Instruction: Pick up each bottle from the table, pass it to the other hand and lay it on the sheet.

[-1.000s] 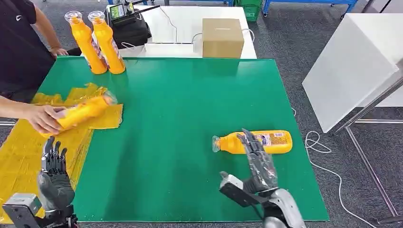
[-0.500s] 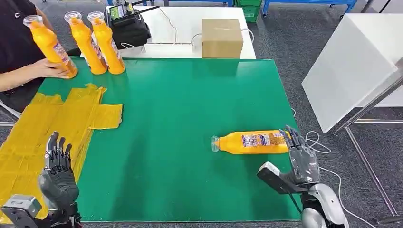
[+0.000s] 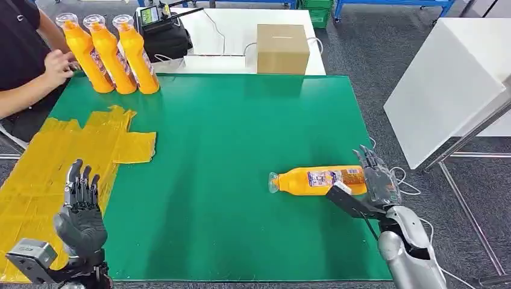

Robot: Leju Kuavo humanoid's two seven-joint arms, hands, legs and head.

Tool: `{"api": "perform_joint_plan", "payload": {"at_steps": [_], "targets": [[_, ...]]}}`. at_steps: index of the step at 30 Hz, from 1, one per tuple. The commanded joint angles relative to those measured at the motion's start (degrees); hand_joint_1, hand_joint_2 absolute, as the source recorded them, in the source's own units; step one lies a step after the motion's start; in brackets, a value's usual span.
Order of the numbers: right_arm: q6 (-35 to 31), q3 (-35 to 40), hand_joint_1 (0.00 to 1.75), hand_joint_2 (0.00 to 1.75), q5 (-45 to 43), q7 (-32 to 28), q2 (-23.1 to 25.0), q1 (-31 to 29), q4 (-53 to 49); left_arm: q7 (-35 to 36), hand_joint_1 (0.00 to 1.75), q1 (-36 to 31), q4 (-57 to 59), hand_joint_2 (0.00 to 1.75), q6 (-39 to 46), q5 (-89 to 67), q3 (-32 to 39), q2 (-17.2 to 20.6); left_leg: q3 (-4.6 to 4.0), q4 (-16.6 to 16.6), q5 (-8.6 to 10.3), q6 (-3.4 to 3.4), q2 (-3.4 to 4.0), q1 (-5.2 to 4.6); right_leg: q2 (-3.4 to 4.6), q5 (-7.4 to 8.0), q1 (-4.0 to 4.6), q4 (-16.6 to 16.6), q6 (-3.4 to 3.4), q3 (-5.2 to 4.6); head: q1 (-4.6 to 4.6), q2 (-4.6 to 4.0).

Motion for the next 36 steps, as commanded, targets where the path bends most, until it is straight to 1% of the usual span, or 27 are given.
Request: {"api": "perform_joint_plan", "payload": {"at_steps": [1,2,3,5,6,7,8,10,11,12,13,14,15,18,22,25,27,29,31,32,33,34,35,36], "targets": [[3.54,7.35,0.00,1.75,2.04,0.99,0.98,-8.97,19.79,0.13,0.00,-3.30,5.49,0.00,-0.37,0.95,-1.44,2.97,0.36,-0.15,-0.05,-0.16,0.18,0.02,0.12,0.02,0.02,-0.18,-0.06,0.32,0.00,0.00],[3.77,8.10,0.00,1.75,2.26,1.01,1.05,-10.08,22.42,0.11,0.00,-3.73,6.06,0.00,-0.41,1.06,-1.56,3.09,0.22,-0.10,-0.02,-0.10,0.16,0.03,0.12,0.04,0.03,-0.12,-0.04,0.19,0.00,0.00],[3.96,8.70,0.00,1.75,2.54,1.13,1.18,-10.96,24.32,0.09,0.00,-3.99,6.44,0.00,-0.45,1.14,-1.65,3.18,0.33,-0.14,-0.02,-0.15,0.16,0.01,0.10,0.02,0.01,-0.16,-0.05,0.29,0.00,0.00],[5.06,10.42,0.00,1.75,3.20,1.59,1.16,-13.00,28.72,0.08,0.00,-4.65,7.29,0.00,-0.62,1.41,-2.23,3.45,0.29,-0.12,-0.02,-0.14,0.17,0.01,0.12,0.03,0.01,-0.14,-0.05,0.25,0.00,0.00],[5.91,11.16,0.14,1.75,3.12,1.78,0.99,-13.74,30.45,0.03,0.00,-5.00,7.78,0.00,-0.61,1.68,-2.51,3.61,0.35,-0.15,-0.02,-0.18,0.20,0.00,0.13,0.03,0.00,-0.15,-0.06,0.29,0.00,0.00],[5.92,11.20,0.14,1.75,3.10,1.78,0.79,-13.76,30.68,0.03,0.00,-5.11,7.82,0.00,-0.61,1.72,-2.61,3.57,0.23,-0.11,0.00,-0.13,0.12,0.00,0.08,0.03,0.00,-0.11,-0.04,0.20,0.02,0.00],[5.92,11.20,0.14,1.75,3.10,1.78,0.79,-13.76,30.68,0.03,0.00,-5.11,7.82,0.00,-0.61,1.72,-2.61,3.57,0.33,-0.14,-0.02,-0.18,0.16,0.00,0.10,0.02,-0.01,-0.14,-0.06,0.29,0.00,0.00],[5.92,11.20,0.14,1.75,3.10,1.78,0.79,-13.76,30.68,0.03,0.00,-5.11,7.82,0.00,-0.61,1.72,-2.61,3.57,0.23,-0.10,-0.01,-0.11,0.07,0.00,0.02,0.00,-0.01,-0.11,-0.04,0.22,0.00,0.00],[6.99,11.72,1.59,1.75,3.02,1.87,0.61,-14.11,31.59,-0.02,0.00,-5.24,8.09,0.00,-0.59,1.89,-2.76,3.69,0.32,-0.13,-0.02,-0.16,0.06,0.00,-0.01,-0.01,0.00,-0.14,-0.06,0.30,0.02,0.00],[7.25,12.36,1.69,1.75,3.20,2.01,0.33,-14.28,32.20,-0.04,0.00,-5.46,8.39,0.00,-0.57,2.11,-3.00,3.86,0.38,-0.12,-0.02,-0.14,0.04,0.01,-0.02,-0.02,0.00,-0.15,-0.05,0.29,0.00,0.00],[7.54,12.53,1.71,1.75,2.86,2.08,0.19,-14.37,32.83,-0.08,0.00,-5.60,8.57,0.00,-0.52,2.26,-3.15,3.88,0.47,-0.17,0.00,-0.19,-0.01,-0.01,-0.08,-0.03,-0.02,-0.17,-0.07,0.33,0.00,0.00],[7.53,12.84,1.75,1.75,2.74,2.19,0.07,-14.49,33.28,-0.10,0.00,-5.65,8.68,0.00,-0.48,2.37,-3.31,3.96,0.45,-0.11,-0.01,-0.12,-0.06,0.00,-0.11,-0.03,-0.01,-0.13,-0.05,0.16,0.00,0.00],[7.50,13.08,1.75,1.75,2.76,2.29,0.01,-14.57,33.58,-0.09,0.00,-5.70,8.74,0.00,-0.45,2.46,-3.39,3.98,0.39,-0.08,-0.01,-0.09,-0.06,0.04,-0.10,-0.01,0.03,-0.14,-0.05,-0.17,0.00,0.00],[7.64,13.33,1.75,1.75,2.74,2.66,0.01,-14.90,34.12,-0.08,0.00,-5.71,8.79,0.00,-0.44,2.52,-3.49,3.90,0.49,-0.15,0.01,-0.16,-0.14,0.03,-0.20,-0.03,0.00,-0.19,-0.09,-0.09,0.00,0.00],[7.70,13.44,1.75,1.75,2.65,2.80,0.59,-15.65,34.28,-0.06,0.00,-5.68,8.76,0.00,-0.45,2.57,-3.48,3.88,0.52,-0.08,-0.03,-0.09,-0.06,0.05,-0.10,-0.03,0.02,-0.15,-0.06,-0.08,0.02,0.00],[5.47,11.43,1.75,1.75,0.69,2.49,2.73,-16.16,34.07,0.62,0.00,-5.26,8.49,0.00,-0.94,2.85,-3.46,3.78,0.65,-0.11,-0.03,-0.14,-0.05,0.05,-0.10,-0.03,0.02,-0.17,-0.08,0.05,0.00,0.00],[3.69,9.35,1.75,1.75,-1.80,1.34,5.28,-16.19,32.34,1.48,0.00,-4.43,8.01,0.00,-3.17,4.34,-3.58,3.91,0.70,-0.15,-0.02,-0.18,0.03,0.05,-0.04,-0.01,0.02,-0.19,-0.11,0.08,0.00,0.00],[3.19,7.76,1.75,1.75,-5.19,-1.52,7.62,-15.70,28.52,1.64,0.00,-3.84,7.83,0.00,-5.27,5.88,-3.42,3.62,0.71,-0.12,-0.06,-0.18,0.23,0.07,0.18,0.03,0.04,-0.16,-0.11,0.05,0.00,0.00],[4.99,6.25,1.75,1.75,-9.90,-4.75,10.43,-15.42,24.07,1.87,0.00,-3.76,7.87,0.00,-7.36,7.44,-3.76,3.36,0.67,-0.08,-0.06,-0.16,0.25,0.05,0.20,0.01,0.03,-0.09,-0.10,0.02,-0.02,0.00],[6.49,5.68,1.75,1.75,-13.41,-6.30,12.71,-15.15,20.17,2.34,0.00,-4.22,8.16,0.00,-8.03,8.13,-4.00,3.10,0.70,-0.12,-0.08,-0.24,0.45,0.03,0.37,0.05,0.02,-0.07,-0.14,-0.04,0.00,0.00],[7.19,6.59,1.75,1.75,-13.99,-3.81,13.42,-15.00,17.77,2.50,0.00,-4.47,8.32,0.00,-8.13,8.29,-4.30,3.05,0.62,-0.08,-0.08,-0.21,0.54,0.04,0.43,0.06,0.04,-0.02,-0.13,-0.07,0.04,0.00],[7.34,6.96,1.75,1.75,-14.15,-2.95,13.62,-14.97,17.08,2.59,0.00,-4.58,8.37,1.75,-8.09,8.33,-4.38,3.02,0.53,-0.04,-0.07,-0.15,0.54,0.06,0.41,0.09,0.07,-0.01,-0.10,0.32,0.00,0.00],[8.24,6.62,1.75,1.75,-17.70,-5.07,15.27,-14.69,14.76,3.27,0.00,-5.01,8.67,1.75,-8.27,8.64,-4.75,2.84,0.59,-0.08,-0.06,-0.23,0.66,0.02,0.47,0.11,0.03,0.02,-0.16,0.33,0.00,0.00],[8.06,8.08,1.75,1.75,-18.01,-4.65,16.18,-14.68,13.01,3.71,0.00,-5.45,8.96,1.75,-8.18,8.58,-5.17,2.68,0.55,-0.04,-0.02,-0.21,0.61,0.03,0.47,0.15,0.05,0.04,-0.23,0.31,0.00,0.00]]}}
